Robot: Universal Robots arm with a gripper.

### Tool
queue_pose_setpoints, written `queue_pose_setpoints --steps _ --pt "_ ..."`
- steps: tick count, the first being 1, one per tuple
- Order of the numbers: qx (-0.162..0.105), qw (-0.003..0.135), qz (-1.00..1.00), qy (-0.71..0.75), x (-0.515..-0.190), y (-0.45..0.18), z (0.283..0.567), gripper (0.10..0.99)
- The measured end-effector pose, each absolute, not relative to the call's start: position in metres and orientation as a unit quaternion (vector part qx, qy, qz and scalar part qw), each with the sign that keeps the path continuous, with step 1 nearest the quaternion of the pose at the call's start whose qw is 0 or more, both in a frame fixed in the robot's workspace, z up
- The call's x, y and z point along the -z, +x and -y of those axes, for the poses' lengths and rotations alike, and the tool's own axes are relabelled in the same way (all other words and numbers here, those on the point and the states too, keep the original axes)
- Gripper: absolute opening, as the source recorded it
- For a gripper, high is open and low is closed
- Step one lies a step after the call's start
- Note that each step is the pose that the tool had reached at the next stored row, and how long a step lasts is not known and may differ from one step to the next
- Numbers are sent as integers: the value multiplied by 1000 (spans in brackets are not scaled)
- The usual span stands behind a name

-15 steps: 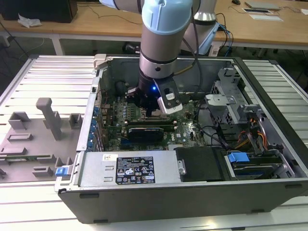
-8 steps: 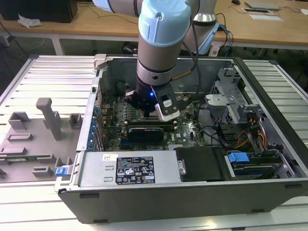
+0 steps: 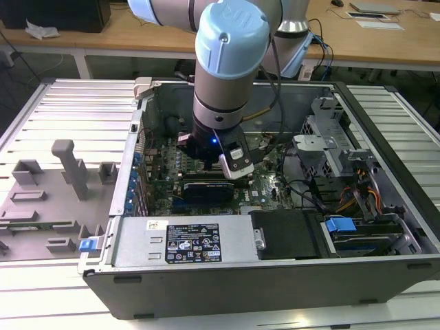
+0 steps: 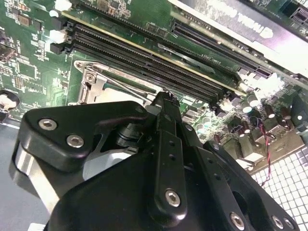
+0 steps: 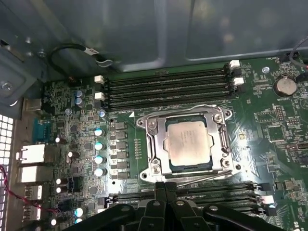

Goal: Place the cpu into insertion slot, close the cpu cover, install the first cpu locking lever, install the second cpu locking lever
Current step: 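Install the second cpu locking lever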

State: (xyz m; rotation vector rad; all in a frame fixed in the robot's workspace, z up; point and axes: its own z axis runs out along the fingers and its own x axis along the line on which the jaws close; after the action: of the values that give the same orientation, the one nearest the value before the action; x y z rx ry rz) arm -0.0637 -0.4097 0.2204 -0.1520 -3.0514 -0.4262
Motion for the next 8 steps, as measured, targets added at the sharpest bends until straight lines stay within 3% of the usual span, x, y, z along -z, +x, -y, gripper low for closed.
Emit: queue_pose_setpoints --steps 8 --pt "140 29 989 -45 -216 -69 406 106"
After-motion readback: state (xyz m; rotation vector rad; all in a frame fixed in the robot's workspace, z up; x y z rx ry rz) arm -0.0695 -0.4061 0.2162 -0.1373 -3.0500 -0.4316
